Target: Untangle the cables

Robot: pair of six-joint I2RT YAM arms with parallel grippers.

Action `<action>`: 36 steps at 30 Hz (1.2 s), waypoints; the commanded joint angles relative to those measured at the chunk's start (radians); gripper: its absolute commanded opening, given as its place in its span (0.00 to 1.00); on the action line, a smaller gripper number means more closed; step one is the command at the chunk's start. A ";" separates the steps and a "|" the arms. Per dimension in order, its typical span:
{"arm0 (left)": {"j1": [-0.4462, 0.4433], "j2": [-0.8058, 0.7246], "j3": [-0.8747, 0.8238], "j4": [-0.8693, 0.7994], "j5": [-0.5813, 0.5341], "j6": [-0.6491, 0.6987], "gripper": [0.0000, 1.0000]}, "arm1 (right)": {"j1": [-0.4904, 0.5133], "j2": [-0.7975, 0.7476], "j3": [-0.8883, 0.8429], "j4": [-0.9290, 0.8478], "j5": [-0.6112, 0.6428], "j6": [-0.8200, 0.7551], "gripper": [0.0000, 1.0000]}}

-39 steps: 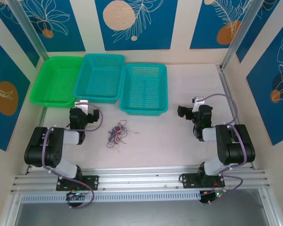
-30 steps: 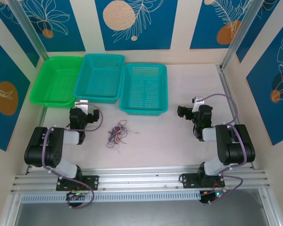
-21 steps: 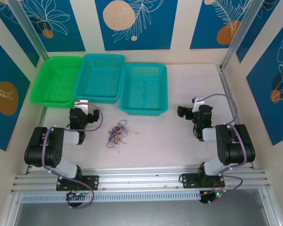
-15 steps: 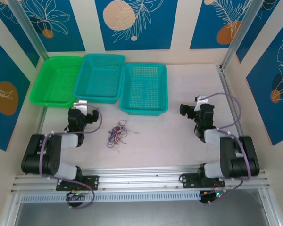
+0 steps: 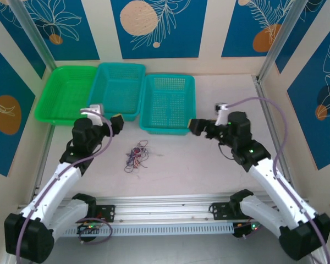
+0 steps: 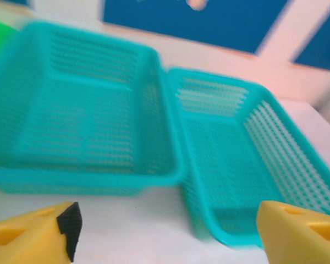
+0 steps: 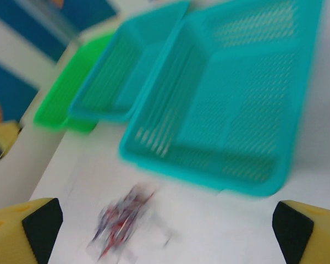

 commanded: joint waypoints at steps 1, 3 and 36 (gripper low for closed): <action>-0.111 0.051 0.042 -0.303 0.117 -0.174 0.74 | 0.168 0.088 0.059 -0.198 -0.007 0.090 1.00; -0.154 0.111 0.053 -0.356 0.143 -0.205 0.67 | 0.269 0.160 0.086 -0.187 0.046 0.122 1.00; -0.174 0.179 0.110 -0.312 0.364 -0.003 0.00 | 0.488 0.431 0.156 0.061 0.204 -0.063 0.98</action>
